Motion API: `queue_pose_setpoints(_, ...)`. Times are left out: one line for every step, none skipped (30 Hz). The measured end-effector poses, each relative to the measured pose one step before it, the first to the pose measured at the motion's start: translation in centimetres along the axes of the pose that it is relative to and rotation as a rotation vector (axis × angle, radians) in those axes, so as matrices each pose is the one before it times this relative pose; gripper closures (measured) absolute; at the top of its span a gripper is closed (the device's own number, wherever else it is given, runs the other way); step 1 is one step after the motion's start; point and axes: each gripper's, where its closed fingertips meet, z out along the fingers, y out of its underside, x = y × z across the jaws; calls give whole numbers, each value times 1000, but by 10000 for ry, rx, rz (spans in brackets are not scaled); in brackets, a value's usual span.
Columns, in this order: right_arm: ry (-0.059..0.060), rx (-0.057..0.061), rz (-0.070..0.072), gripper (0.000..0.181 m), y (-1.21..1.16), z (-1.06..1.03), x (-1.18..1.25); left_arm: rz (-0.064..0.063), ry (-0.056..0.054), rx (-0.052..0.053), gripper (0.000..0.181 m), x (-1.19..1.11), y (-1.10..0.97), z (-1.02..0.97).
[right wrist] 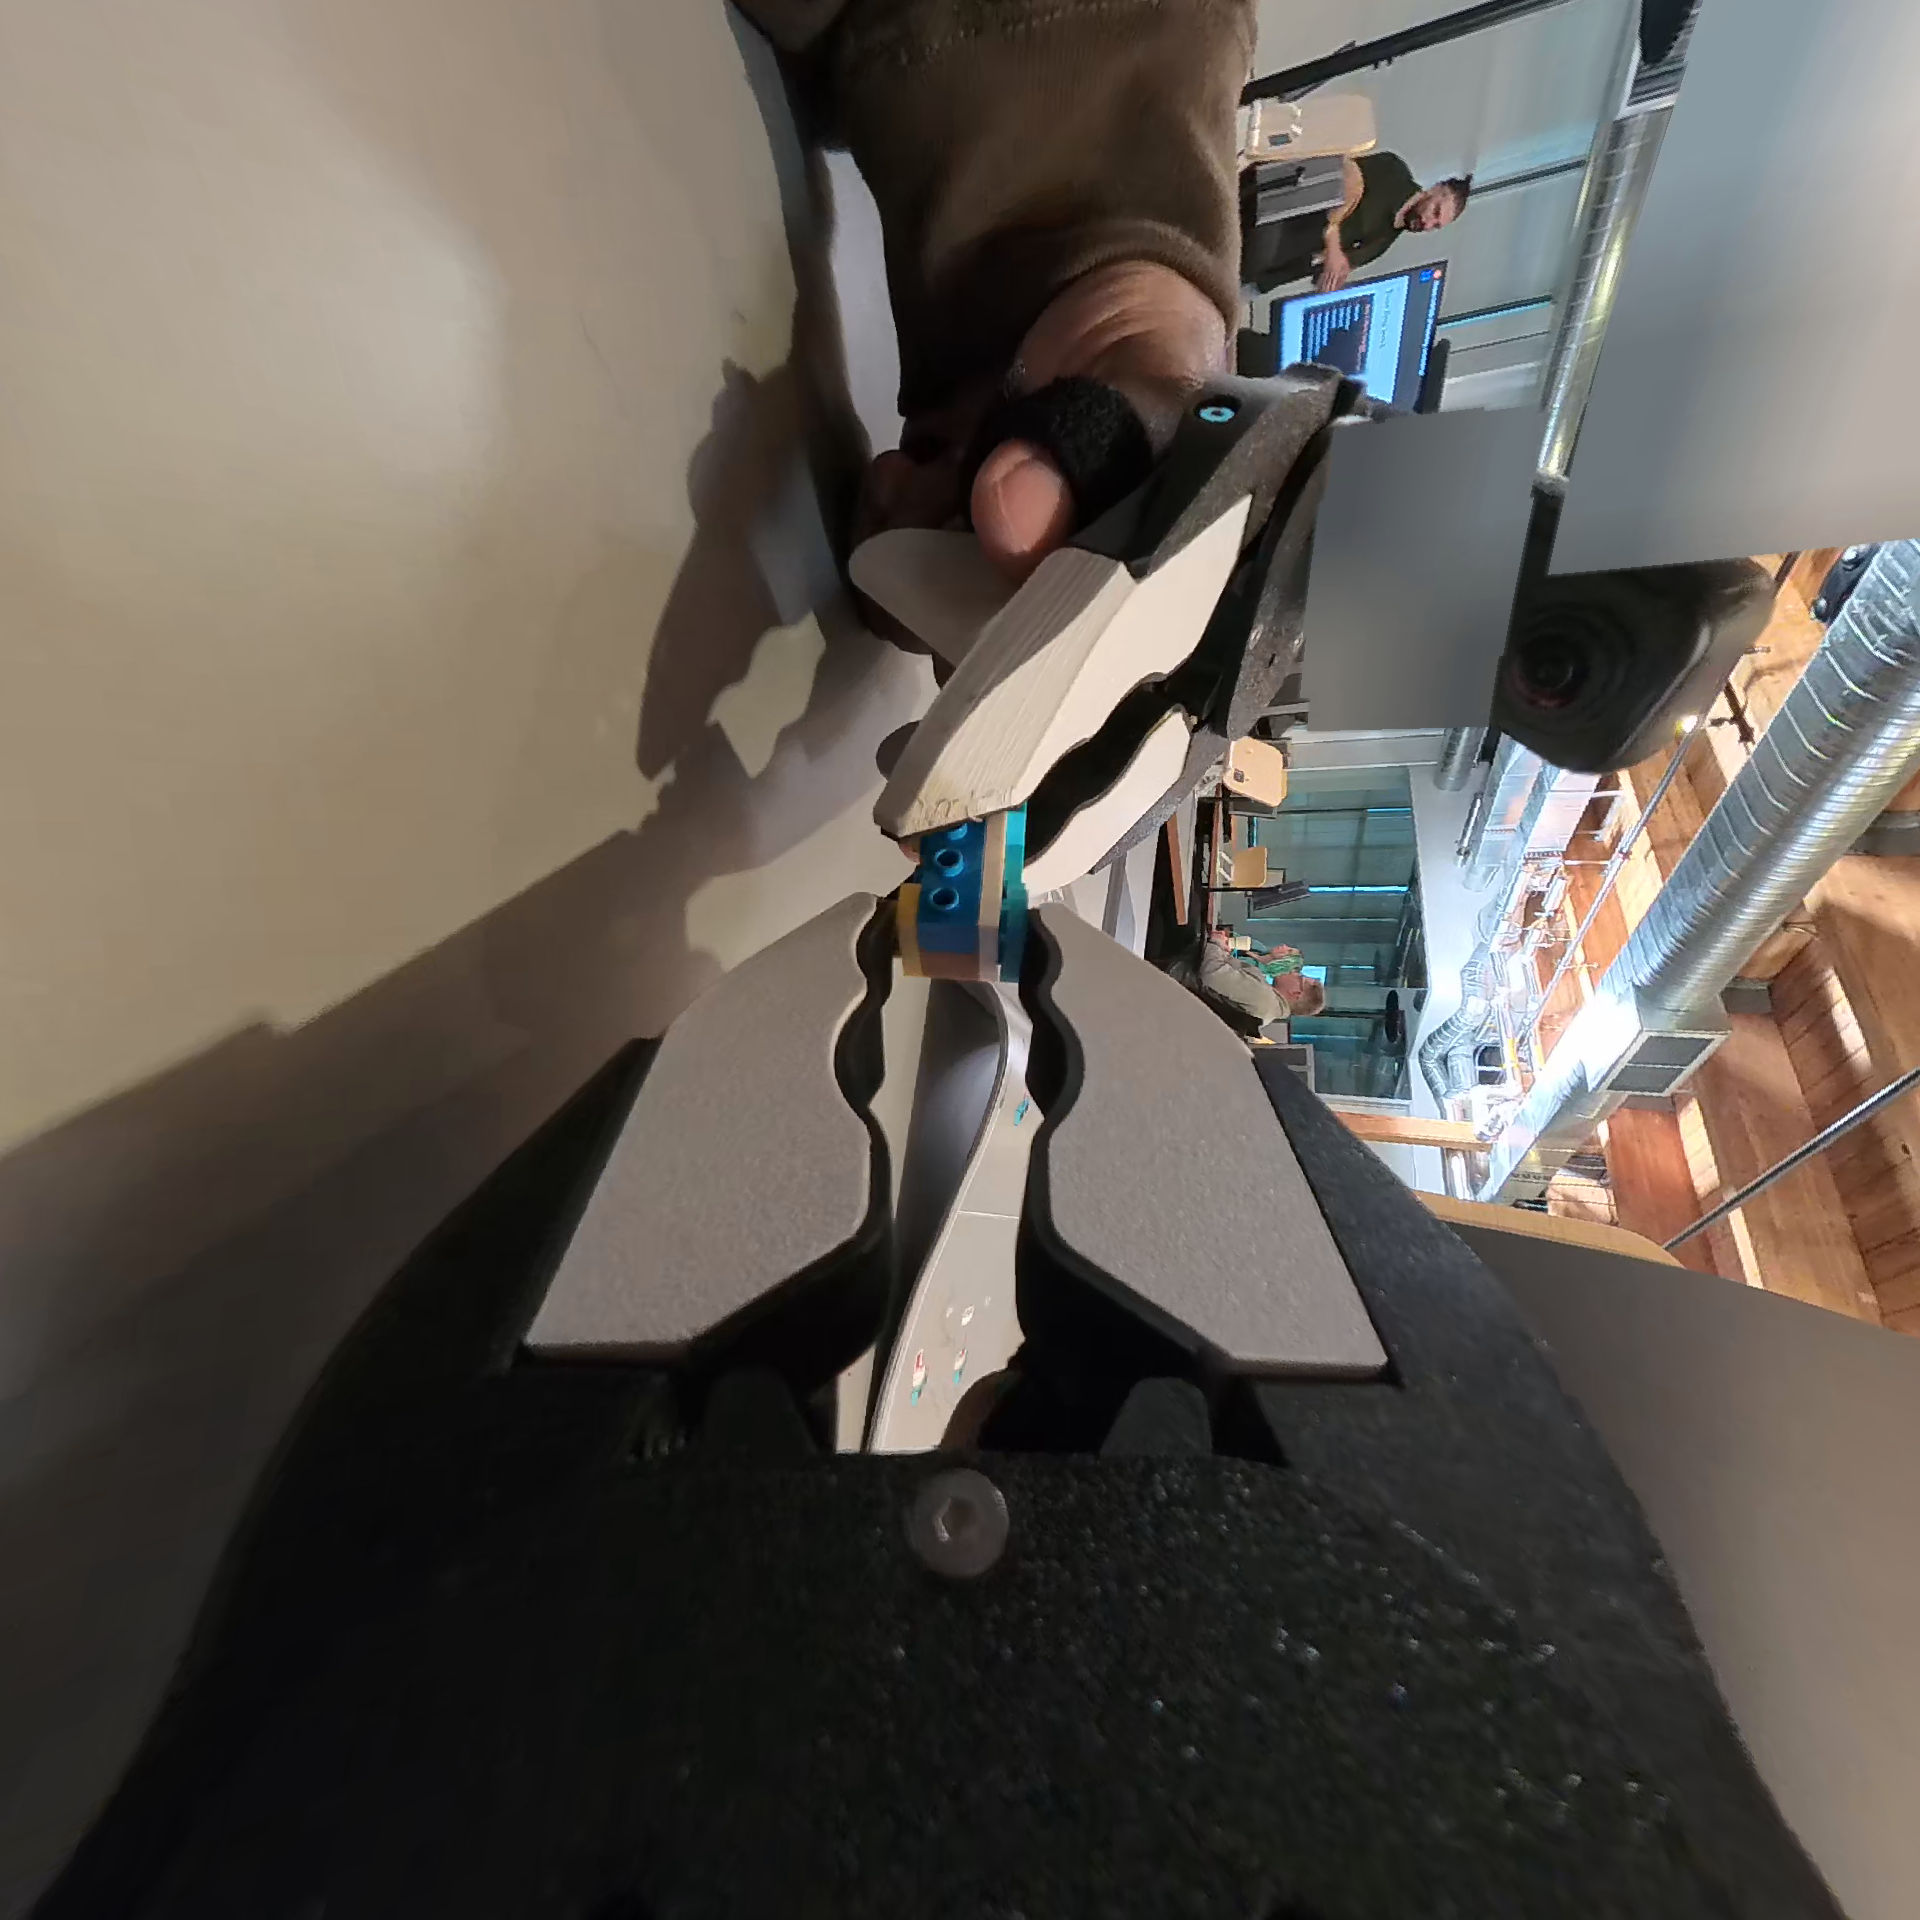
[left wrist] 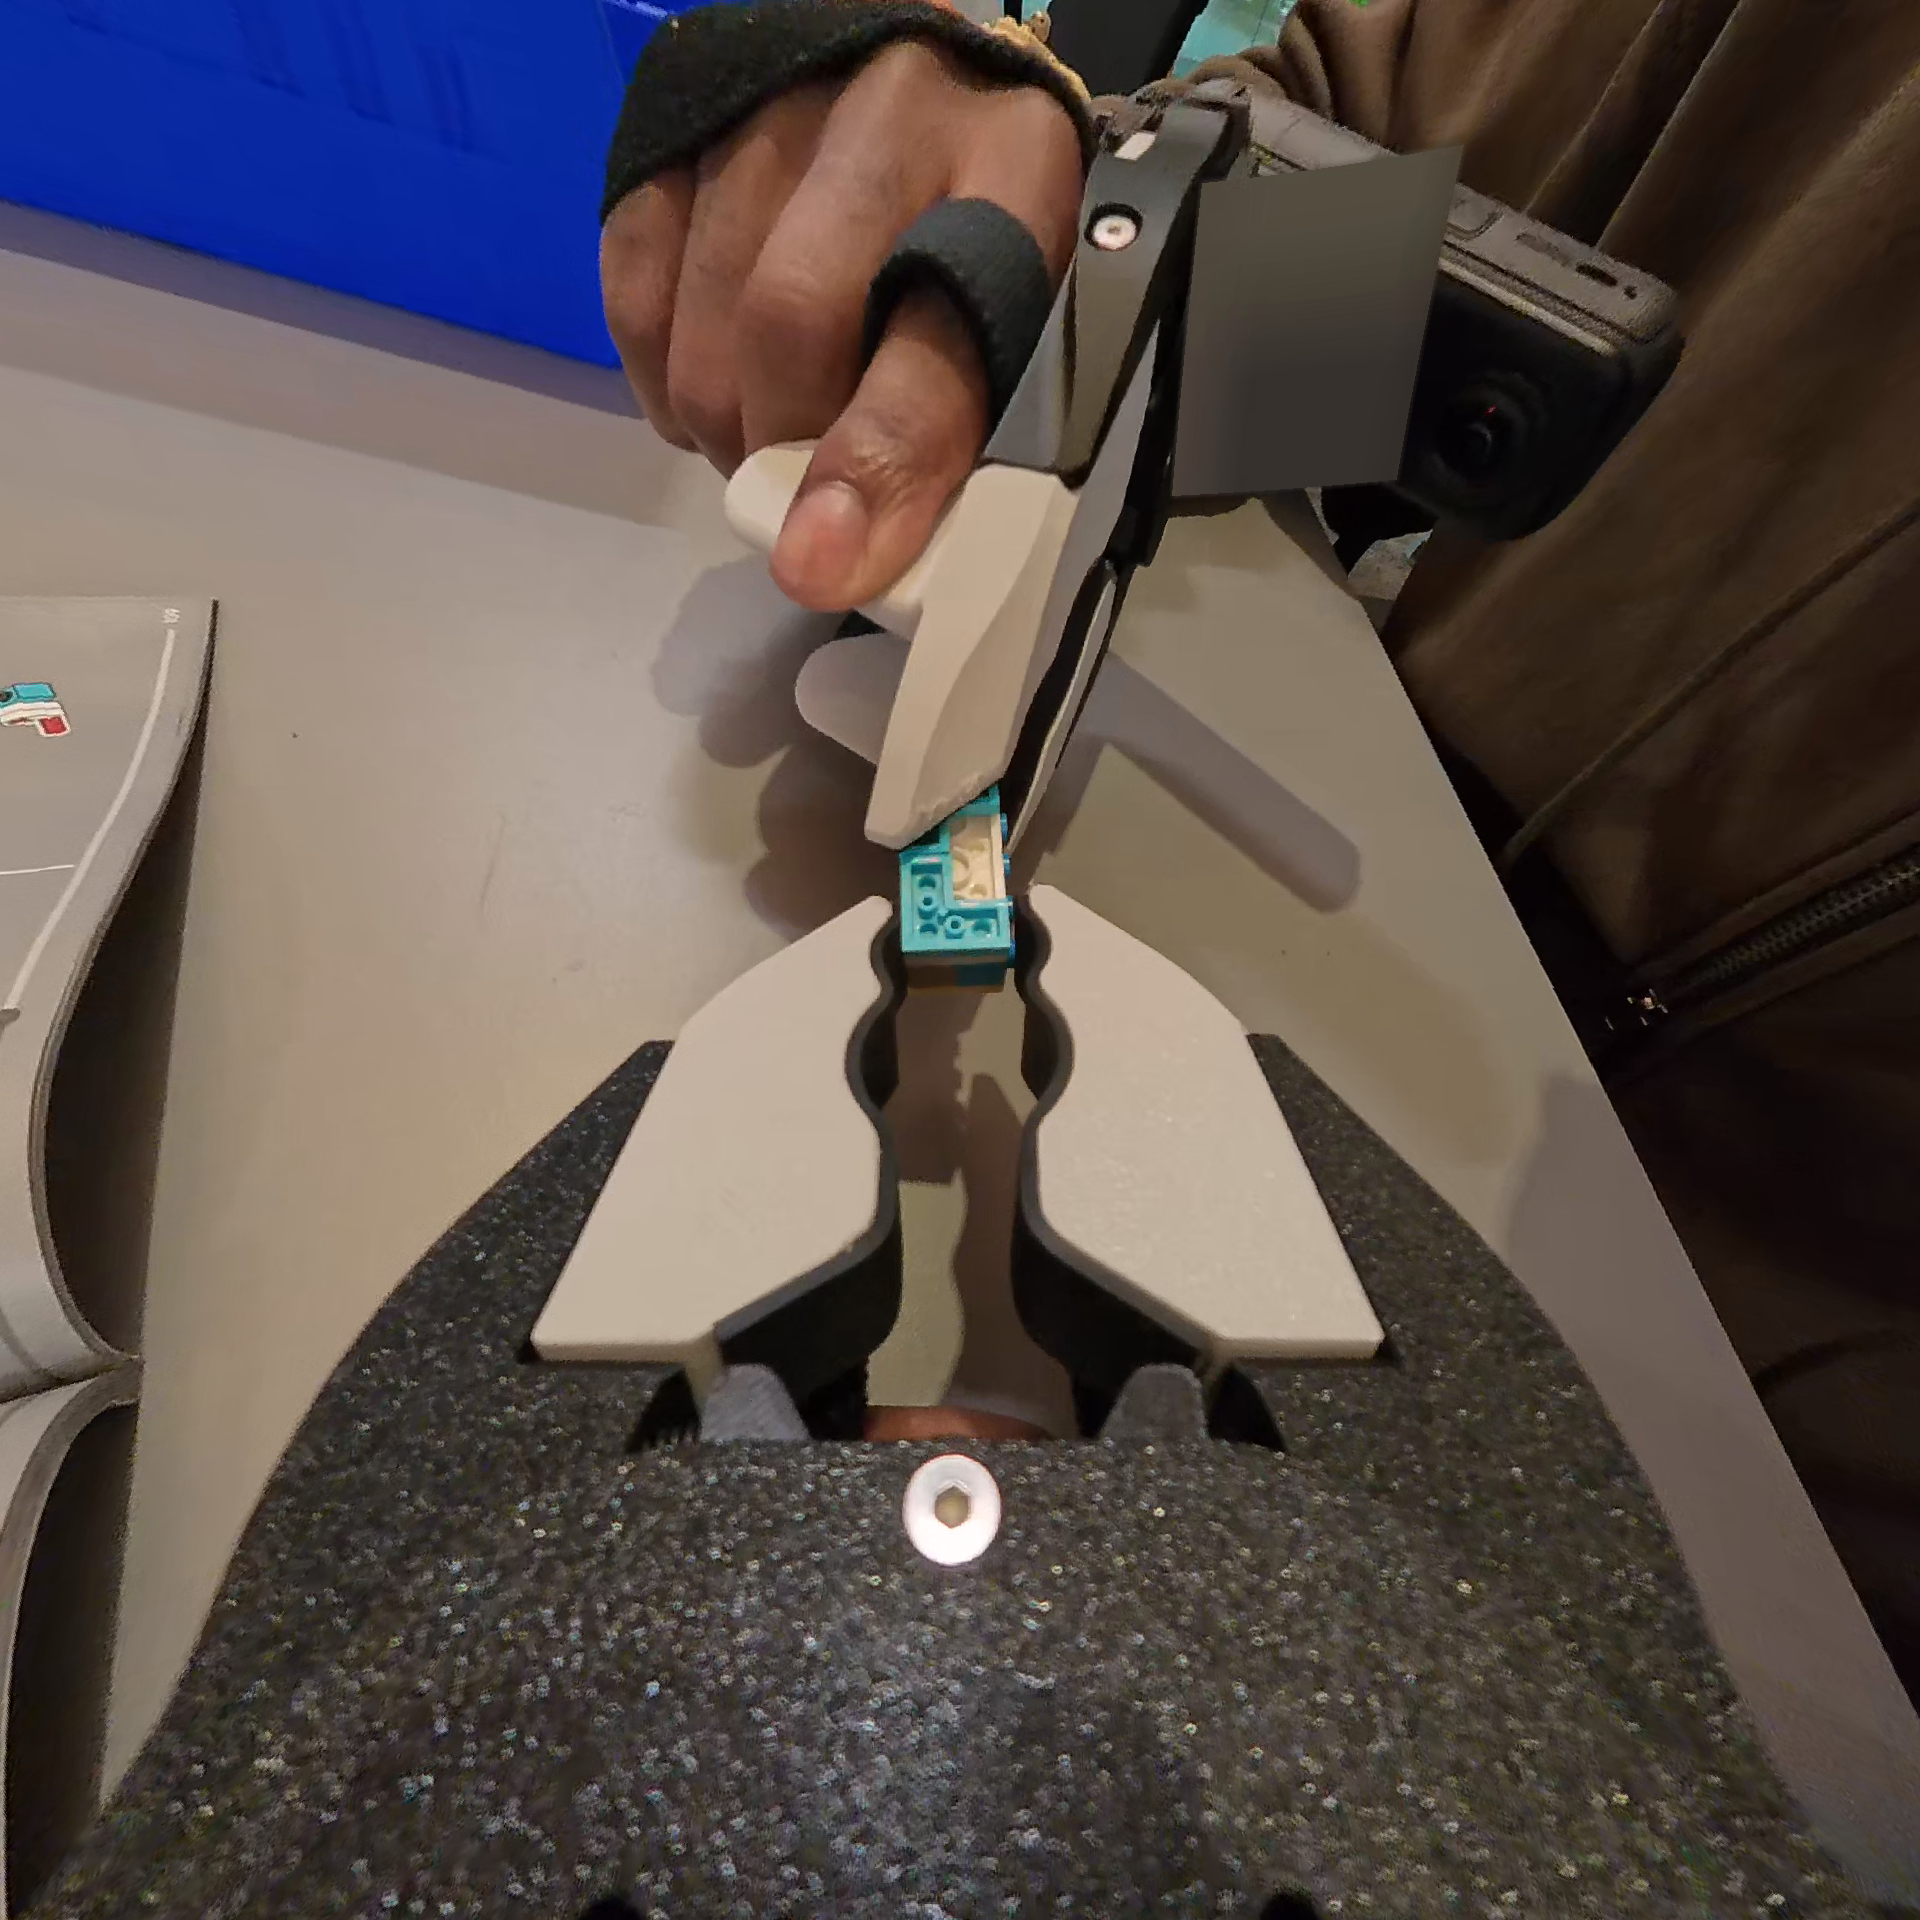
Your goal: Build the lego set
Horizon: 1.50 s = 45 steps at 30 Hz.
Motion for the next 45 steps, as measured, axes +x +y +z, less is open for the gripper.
queue_pose_setpoints(-56,11,7,158,-10,-6,-50,6,10,-38,162,22,50,29)
queue_pose_setpoints(-57,13,23,158,-5,-12,-53,-4,13,-35,162,19,43,29)
queue_pose_setpoints(-30,-1,-1,159,-10,0,-29,-6,5,-10,162,1,17,2)
queue_pose_setpoints(-29,-5,-9,159,-16,-1,-13,4,21,-16,162,30,13,9)
queue_pose_setpoints(-52,-1,13,159,-17,-12,-31,-1,17,-22,162,27,30,8)
queue_pose_setpoints(-58,1,27,159,-8,-10,-36,-2,11,-27,162,8,34,27)
queue_pose_setpoints(-23,-10,7,159,13,-5,-13,-8,0,-5,162,-2,2,2)
queue_pose_setpoints(-7,-22,-18,159,17,8,-11,-11,8,-14,162,1,18,5)
queue_pose_setpoints(-14,-24,1,159,18,5,-2,-21,5,0,162,-8,3,0)
queue_pose_setpoints(7,-12,7,159,5,-8,14,-16,15,21,162,-2,-25,-10)
queue_pose_setpoints(20,-10,-9,159,7,4,13,-11,10,15,162,15,-11,-10)
queue_pose_setpoints(-15,-35,-5,159,41,15,-23,-46,-15,-35,162,-44,45,11)
queue_pose_setpoints(61,-12,-87,159,44,-1,41,-26,-10,32,162,-27,-33,-14)
queue_pose_setpoints(186,55,-93,159,15,-18,154,-7,4,163,162,22,-211,-97)
queue_pose_setpoints(125,42,89,159,94,16,88,-89,-72,49,162,-123,-61,-31)
queue_pose_setpoints(6,-6,204,158,160,52,-40,-76,-114,-67,162,-175,77,21)
queue_pose_setpoints(147,27,117,158,79,21,68,-26,-17,54,162,-35,-75,-44)
queue_pose_setpoints(268,-13,29,157,93,8,190,-30,34,75,162,41,-102,-76)
queue_pose_setpoints(161,-165,17,150,300,55,115,-11,2,-18,162,8,44,-34)
queue_pose_setpoints(41,-198,67,140,376,87,16,29,-24,-49,162,-17,79,5)
queue_pose_setpoints(26,-77,101,133,213,57,34,29,5,-25,162,32,22,34)
queue_pose_setpoints(-21,61,105,129,-13,-9,-17,40,13,-40,162,61,42,40)
queue_pose_setpoints(-59,142,82,127,-209,-41,-60,21,22,-38,162,54,45,58)
queue_pose_setpoints(-68,148,27,128,-282,-6,-115,4,31,-14,162,63,6,32)
queue_pose_setpoints(-46,102,-57,129,-236,28,-132,-1,47,13,162,76,-20,24)
queue_pose_setpoints(-21,56,-142,133,-173,49,-151,-12,41,30,162,67,-63,26)
queue_pose_setpoints(-26,47,-171,139,-138,46,-171,-12,51,16,162,80,-35,44)
queue_pose_setpoints(-45,63,-134,145,-157,31,-184,1,40,-10,162,72,-2,65)
queue_pose_setpoints(0,38,-58,151,-93,12,-57,29,19,-133,162,57,179,99)
queue_pose_setpoints(-59,25,3,155,-51,-37,-34,44,14,-58,162,58,68,69)
queue_pose_setpoints(-88,37,27,155,-48,-73,-23,1,39,27,162,61,-60,31)
queue_pose_setpoints(-60,11,32,156,-7,-54,21,-57,50,42,162,39,-65,5)
queue_pose_setpoints(-79,-1,41,156,12,-30,-11,-34,19,25,162,-5,-46,8)
queue_pose_setpoints(-63,-19,28,156,41,8,-28,-26,-17,-16,162,-38,19,17)
queue_pose_setpoints(-48,-30,19,157,44,16,-32,-22,-7,-11,162,-24,16,-9)
queue_pose_setpoints(-56,-19,56,157,5,24,-41,-5,1,-23,162,-2,34,17)
queue_pose_setpoints(-44,-37,60,157,28,10,-29,-17,-12,-5,162,-27,13,-9)
queue_pose_setpoints(-14,-48,21,157,43,22,-8,-29,-10,3,162,-29,0,-6)
queue_pose_setpoints(-25,-33,30,157,26,17,-23,-39,4,-27,162,-21,47,15)
queue_pose_setpoints(8,-4,34,157,23,16,7,-21,-6,23,162,-22,-31,-25)
queue_pose_setpoints(56,-6,17,157,45,3,61,-27,-23,43,162,-53,-54,-27)
queue_pose_setpoints(69,-30,40,157,99,35,62,-81,-45,36,161,-103,-42,-32)
queue_pose_setpoints(152,-19,142,157,116,55,173,-106,-28,139,162,-108,-185,-123)
queue_pose_setpoints(311,-11,224,157,145,72,334,-160,3,257,162,-126,-335,-212)
queue_pose_setpoints(377,-97,219,157,273,97,418,-209,-53,260,161,-233,-330,-240)
